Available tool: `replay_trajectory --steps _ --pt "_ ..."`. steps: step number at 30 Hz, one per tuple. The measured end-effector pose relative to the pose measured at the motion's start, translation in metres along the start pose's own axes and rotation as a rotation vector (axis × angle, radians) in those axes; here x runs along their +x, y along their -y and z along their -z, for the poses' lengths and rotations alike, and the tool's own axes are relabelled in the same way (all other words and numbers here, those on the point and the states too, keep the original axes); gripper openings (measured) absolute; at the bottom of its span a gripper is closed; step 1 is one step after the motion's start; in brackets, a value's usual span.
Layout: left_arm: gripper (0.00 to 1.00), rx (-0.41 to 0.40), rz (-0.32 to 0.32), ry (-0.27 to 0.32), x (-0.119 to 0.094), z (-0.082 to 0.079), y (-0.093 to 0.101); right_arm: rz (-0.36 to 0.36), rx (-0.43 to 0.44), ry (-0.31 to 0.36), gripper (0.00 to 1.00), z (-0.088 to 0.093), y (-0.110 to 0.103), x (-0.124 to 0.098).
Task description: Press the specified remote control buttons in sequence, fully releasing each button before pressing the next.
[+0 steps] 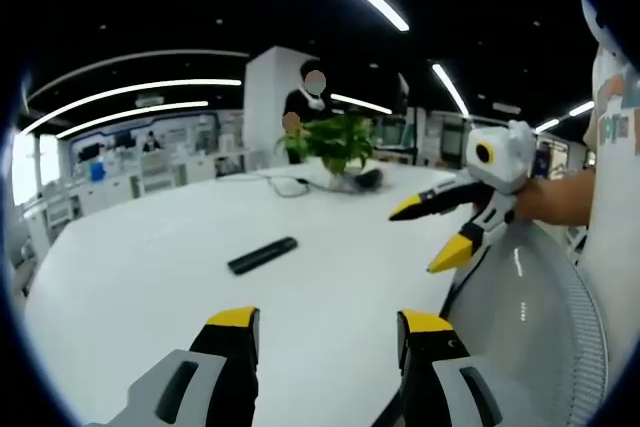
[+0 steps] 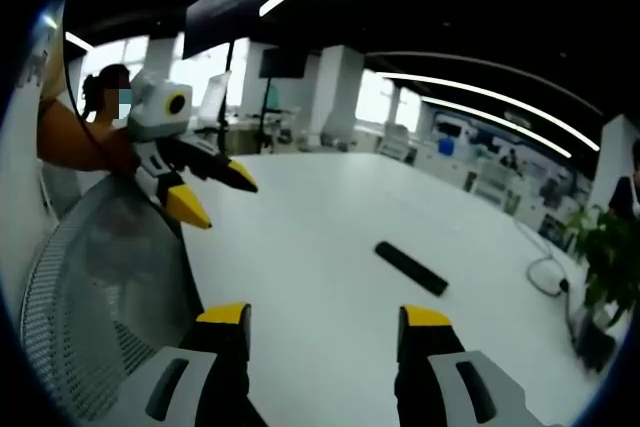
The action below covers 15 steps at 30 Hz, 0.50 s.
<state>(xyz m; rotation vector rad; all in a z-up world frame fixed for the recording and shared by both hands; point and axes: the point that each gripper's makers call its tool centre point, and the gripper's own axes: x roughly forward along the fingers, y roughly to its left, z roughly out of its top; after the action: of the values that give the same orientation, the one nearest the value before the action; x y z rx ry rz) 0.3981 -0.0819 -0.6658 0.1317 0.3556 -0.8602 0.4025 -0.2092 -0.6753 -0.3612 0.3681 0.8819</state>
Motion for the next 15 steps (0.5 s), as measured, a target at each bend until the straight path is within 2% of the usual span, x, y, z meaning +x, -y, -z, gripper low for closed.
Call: replay_trajectory --steps 15 --pt "0.56 0.003 0.008 -0.020 0.0022 0.0035 0.0023 -0.005 -0.004 0.004 0.57 -0.0003 -0.0002 -0.0006"
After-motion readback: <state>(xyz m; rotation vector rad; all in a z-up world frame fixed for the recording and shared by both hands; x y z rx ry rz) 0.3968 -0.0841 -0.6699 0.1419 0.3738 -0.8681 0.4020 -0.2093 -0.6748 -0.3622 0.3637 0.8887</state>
